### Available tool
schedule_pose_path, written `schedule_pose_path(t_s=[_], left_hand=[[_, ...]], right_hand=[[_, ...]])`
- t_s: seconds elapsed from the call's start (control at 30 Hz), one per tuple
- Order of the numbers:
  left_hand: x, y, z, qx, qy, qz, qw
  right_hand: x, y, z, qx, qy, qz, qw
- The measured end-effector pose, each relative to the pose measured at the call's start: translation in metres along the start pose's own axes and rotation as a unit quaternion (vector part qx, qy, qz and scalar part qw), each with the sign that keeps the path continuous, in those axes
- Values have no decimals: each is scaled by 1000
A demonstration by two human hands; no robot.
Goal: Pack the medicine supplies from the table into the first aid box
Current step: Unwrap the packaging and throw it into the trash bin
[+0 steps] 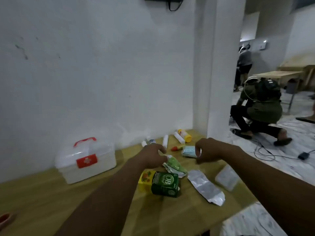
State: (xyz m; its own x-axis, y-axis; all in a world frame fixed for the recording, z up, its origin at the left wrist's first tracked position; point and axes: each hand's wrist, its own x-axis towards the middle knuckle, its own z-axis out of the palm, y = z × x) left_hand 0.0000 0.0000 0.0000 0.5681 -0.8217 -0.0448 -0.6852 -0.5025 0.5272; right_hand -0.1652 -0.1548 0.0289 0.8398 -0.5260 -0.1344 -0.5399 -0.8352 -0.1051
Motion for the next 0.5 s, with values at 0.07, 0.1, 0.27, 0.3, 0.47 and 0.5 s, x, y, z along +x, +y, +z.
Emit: schedule_pose_path(t_s=[0.07,0.1,0.27,0.3,0.47,0.5], left_hand=[[7,3,14,24,-13,-25,999],[11,2,21,30,-19,-36,999],[36,0,44,41,-53,-82,994],[41,-1,49,45,-49,-90,994],[55,-5,61,8,-5,-111,994],[56,-6,63,-16,11,-106,994]], right_hand=[[-3,5,13,-42,-14,16,999],[-1,7,24,-53,-23,17,998],[23,8,55,-98,-46,5,994],[27,8,59,-95,-45,1,994],[41,8,66,-30,-45,-12,998],[43,8,66,-10,-39,-18,999]])
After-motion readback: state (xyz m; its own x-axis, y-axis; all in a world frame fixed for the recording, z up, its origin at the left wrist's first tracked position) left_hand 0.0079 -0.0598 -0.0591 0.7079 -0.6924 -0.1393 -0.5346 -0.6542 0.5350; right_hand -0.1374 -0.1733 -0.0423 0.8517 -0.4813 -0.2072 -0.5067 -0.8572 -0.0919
